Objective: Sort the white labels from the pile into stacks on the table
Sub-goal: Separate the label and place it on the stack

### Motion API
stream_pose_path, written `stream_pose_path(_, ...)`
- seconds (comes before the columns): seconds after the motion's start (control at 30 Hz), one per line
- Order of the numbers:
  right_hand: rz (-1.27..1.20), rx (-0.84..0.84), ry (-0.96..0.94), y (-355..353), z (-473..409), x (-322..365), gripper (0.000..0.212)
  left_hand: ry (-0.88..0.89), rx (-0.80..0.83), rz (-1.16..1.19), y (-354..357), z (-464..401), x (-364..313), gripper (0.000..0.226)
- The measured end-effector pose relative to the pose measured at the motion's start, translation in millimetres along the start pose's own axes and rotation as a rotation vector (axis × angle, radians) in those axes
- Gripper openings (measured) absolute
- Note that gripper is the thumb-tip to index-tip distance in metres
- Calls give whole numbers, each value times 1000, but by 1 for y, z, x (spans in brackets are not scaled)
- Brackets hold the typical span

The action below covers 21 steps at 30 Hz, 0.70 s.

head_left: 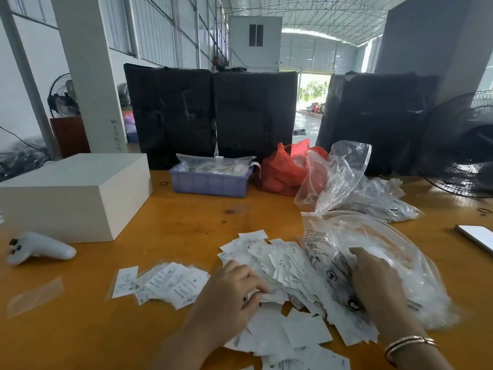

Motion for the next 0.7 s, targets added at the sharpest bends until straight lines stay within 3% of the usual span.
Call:
stream_pose_path(0.23, -190, -237, -19, -12, 2, -3, 32, -14, -36, 23, -8, 1, -1, 16)
stream_pose_path(0.37, -530, -401, -128, -37, 16, 10, 25, -57, -25, 59, -7, 0, -2, 16)
stream_pose_path(0.43, -858, -238, -136, -34, 21, 21, 25, -98, -64, 167, -9, -1, -2, 15)
stream_pose_path(0.53, -1329, 174, -136, -14, 38, 55, 28, -244, -108, 435, -10, 0, 6, 13)
stream_pose_path(0.6, -1448, 328, -125, -4, 51, 74, 28, -361, -54, 669, -3, 1, 11, 37)
stream_pose_path(0.7, -1407, 401, -126, 8, 64, 91, 26, -414, 34, 789, 5, 2, 11, 75)
Point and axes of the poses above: each hand's wrist, its own z-axis away from the middle knuckle, its own y-axis out of the palm, x = y × z, the point moved 8 cm from there along -z, towards the middle knuckle, and after that the axes turned 13 degrees about z, right-handed, at the moved point
